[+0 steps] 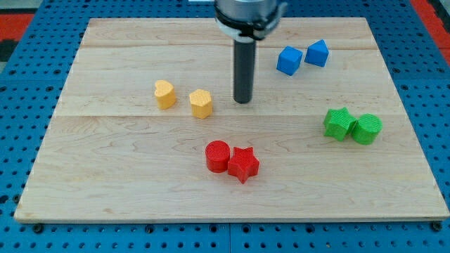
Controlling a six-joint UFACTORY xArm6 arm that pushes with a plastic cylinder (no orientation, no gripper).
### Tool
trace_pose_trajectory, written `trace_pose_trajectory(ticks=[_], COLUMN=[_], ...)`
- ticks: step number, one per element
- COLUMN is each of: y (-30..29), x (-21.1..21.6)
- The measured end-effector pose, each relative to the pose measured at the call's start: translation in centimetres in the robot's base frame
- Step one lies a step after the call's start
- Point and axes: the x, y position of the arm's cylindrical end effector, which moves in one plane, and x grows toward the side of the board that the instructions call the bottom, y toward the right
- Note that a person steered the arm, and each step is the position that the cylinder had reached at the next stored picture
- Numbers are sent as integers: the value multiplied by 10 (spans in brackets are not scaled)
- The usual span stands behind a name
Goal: Push the triangle into the cube
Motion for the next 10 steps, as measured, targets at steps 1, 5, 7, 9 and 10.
trace_pose_trajectory(ticks=[1,5,7,9,10], y=[-68,108,196,93,128], x=[3,-91,-84,-137,-138])
